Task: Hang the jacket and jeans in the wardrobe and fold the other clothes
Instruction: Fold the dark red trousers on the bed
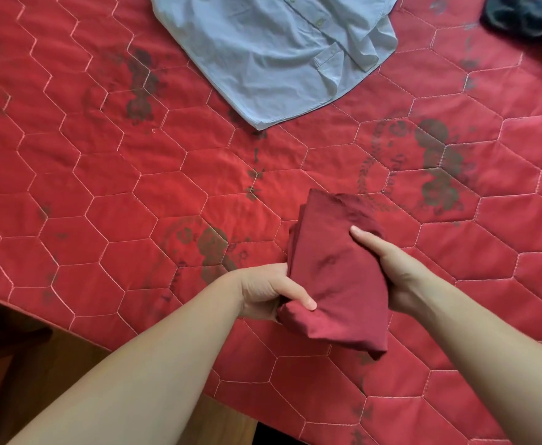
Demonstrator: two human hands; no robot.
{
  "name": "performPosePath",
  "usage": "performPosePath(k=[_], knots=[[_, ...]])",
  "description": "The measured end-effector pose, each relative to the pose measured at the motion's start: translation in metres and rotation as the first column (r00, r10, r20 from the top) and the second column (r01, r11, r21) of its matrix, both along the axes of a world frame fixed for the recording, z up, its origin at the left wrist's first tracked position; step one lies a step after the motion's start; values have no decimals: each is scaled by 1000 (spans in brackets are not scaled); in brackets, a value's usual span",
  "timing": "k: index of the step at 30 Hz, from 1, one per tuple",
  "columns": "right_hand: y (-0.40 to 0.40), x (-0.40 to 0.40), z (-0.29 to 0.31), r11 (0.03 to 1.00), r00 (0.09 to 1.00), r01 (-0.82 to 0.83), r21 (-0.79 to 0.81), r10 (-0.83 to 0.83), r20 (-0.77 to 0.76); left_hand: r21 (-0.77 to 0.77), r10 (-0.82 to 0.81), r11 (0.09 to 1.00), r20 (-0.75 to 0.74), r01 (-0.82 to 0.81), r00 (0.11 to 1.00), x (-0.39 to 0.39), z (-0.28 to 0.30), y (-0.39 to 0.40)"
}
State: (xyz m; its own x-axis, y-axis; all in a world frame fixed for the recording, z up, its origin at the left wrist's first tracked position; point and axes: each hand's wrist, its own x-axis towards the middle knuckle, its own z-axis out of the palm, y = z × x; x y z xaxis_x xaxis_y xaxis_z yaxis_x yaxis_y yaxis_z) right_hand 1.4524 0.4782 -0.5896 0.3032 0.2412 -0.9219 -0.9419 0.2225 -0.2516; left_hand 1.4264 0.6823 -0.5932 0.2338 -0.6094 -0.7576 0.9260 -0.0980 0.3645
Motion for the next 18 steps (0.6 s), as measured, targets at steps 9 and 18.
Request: performPosePath(k=[9,18], knots=[[3,21,12,970,975,176,-166,-148,163,182,122,974,60,-131,991,-2,9,-7],[15,93,184,980,916,103,-173,-26,401,-6,267,962,255,-275,929,70,171,10]])
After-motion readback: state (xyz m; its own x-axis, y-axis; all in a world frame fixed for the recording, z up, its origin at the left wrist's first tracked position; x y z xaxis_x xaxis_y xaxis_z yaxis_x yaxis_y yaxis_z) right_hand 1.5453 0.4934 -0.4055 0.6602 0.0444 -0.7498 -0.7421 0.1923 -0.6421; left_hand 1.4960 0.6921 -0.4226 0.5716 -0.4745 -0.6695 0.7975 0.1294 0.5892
